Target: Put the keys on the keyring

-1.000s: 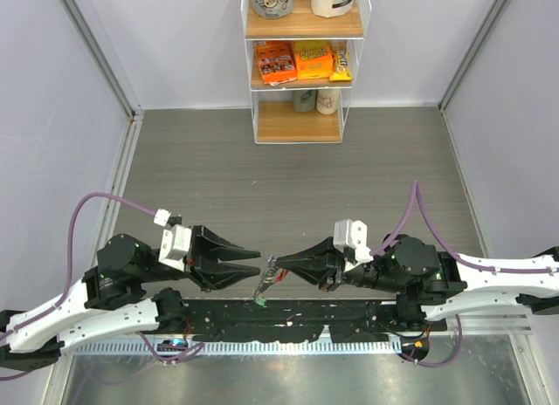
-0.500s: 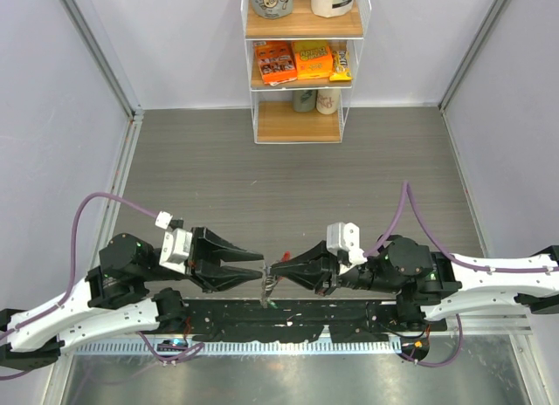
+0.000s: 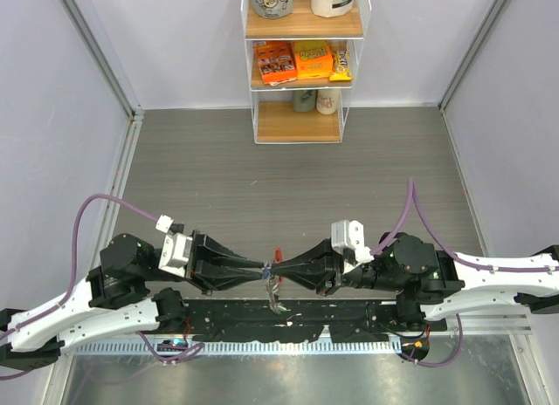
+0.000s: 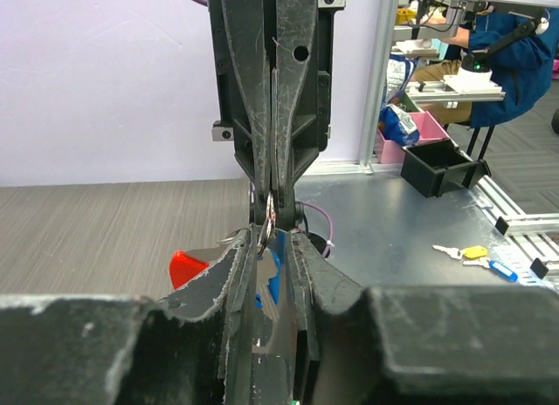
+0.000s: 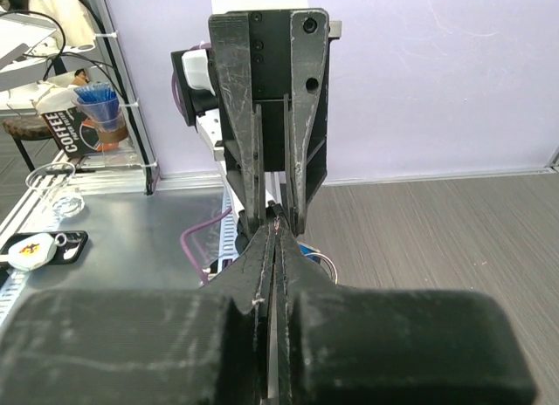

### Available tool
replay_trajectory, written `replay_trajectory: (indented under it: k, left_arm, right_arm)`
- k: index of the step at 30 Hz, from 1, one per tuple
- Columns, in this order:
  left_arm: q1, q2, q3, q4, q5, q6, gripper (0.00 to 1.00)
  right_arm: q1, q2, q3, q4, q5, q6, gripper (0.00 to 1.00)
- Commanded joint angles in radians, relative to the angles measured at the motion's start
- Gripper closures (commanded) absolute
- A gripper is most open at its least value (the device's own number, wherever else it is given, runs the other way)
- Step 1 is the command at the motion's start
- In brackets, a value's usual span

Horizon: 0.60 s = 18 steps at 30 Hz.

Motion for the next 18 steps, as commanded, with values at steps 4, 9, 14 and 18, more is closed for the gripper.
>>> replay_trajectory:
  k: [4,9,14,18]
  left_arm:
    - [-0.002,0.001,0.000,0.049,0.021,0.013,0.83]
    - [-0.002,0.006,0.009,0.052,0.018,0.010,1.00]
    - [-0.002,0.009,0.012,0.066,0.032,-0.002,1.00]
    - [-0.003,0.004,0.013,0.079,0.036,-0.013,1.00]
  right_arm:
    - [0.006,0.003,0.063,0.099,-0.022,0.012,0.95]
    - [0.006,0.011,0.066,0.100,-0.027,0.035,0.95]
    - [0.006,0.008,0.042,0.149,-0.014,0.021,0.95]
    - [0.007,-0.006,-0.029,0.286,-0.010,-0.040,0.95]
